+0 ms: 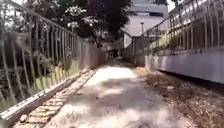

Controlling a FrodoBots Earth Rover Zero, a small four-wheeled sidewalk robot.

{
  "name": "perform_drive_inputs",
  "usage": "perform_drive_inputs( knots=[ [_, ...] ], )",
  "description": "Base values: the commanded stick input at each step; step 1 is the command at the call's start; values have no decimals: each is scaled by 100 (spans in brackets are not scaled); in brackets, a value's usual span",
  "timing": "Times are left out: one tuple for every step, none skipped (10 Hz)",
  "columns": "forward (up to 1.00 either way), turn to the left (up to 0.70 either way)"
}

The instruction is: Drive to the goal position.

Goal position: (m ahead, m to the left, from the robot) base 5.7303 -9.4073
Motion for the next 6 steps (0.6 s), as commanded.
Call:
perform_drive_inputs(
  knots=[
    [70, 0],
    [70, -11],
    [70, -31],
    [70, -35],
    [70, -35],
    [70, -35]
  ],
)
